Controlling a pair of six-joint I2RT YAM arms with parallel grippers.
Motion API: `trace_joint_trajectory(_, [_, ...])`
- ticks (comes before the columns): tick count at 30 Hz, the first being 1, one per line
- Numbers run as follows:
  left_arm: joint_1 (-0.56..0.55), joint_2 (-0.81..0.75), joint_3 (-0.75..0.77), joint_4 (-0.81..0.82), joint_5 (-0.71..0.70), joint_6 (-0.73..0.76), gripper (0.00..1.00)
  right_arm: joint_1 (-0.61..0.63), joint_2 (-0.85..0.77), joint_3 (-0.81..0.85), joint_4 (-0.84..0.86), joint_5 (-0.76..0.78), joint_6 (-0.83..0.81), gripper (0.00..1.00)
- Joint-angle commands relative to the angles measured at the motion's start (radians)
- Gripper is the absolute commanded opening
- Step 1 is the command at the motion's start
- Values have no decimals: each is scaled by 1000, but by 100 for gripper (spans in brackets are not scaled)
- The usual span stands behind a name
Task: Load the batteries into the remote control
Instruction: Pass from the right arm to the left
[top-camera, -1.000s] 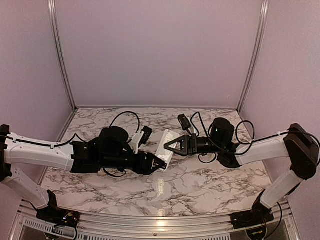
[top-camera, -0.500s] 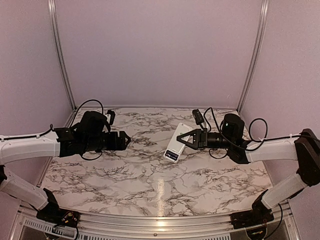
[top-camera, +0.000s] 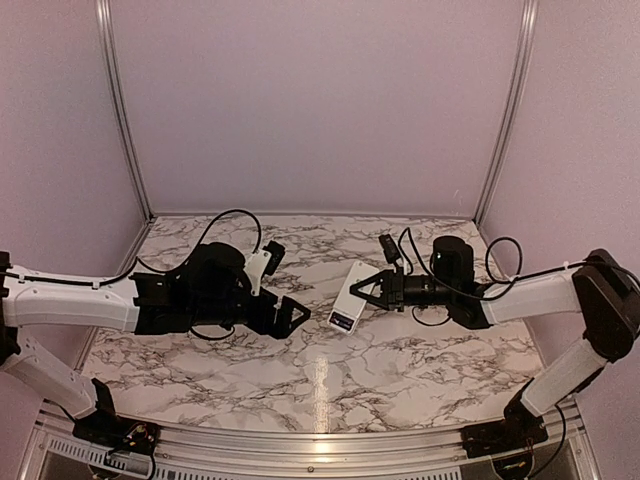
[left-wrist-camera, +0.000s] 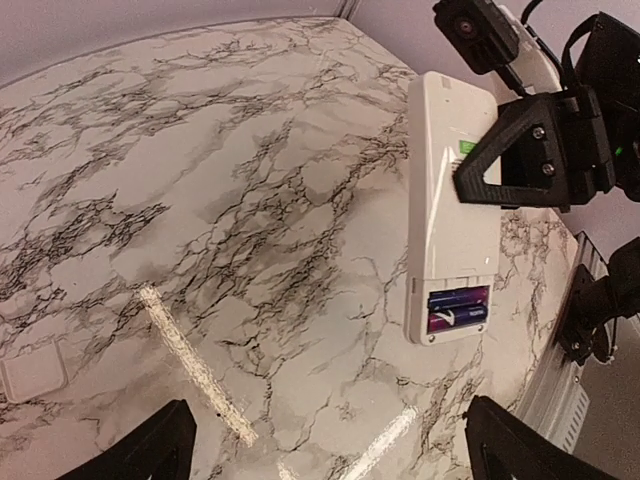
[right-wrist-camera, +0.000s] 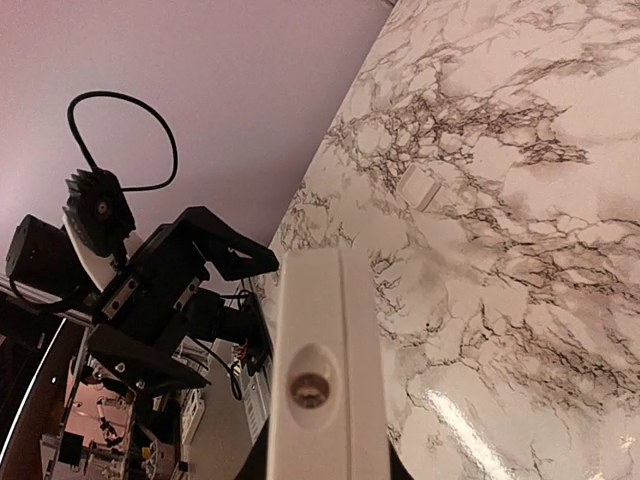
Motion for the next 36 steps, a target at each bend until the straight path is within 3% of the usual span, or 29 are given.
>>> trace_joint_trajectory(1, [-78, 97, 119, 51, -25, 36, 99, 21, 17, 13, -5, 48, 21, 0])
trace_joint_trajectory(8, [-154, 306, 335, -70, -121, 76, 99, 58, 28, 23, -9, 75, 34, 0])
trace_joint_trajectory(16, [-184, 440, 470, -173, -202, 90, 97, 72, 27, 19, -3, 87, 50, 0])
trace_joint_trajectory(27, [-185, 481, 519, -223, -253, 80, 67, 74, 31, 7, 17, 74, 66, 5])
trace_joint_trajectory(30, [-184, 478, 521, -226, -251, 82, 56, 73, 28, 4, 18, 72, 68, 13])
trace_joint_trajectory(36, [-164, 441, 498, -248, -211, 103, 45, 28, -3, -4, -32, 64, 46, 44])
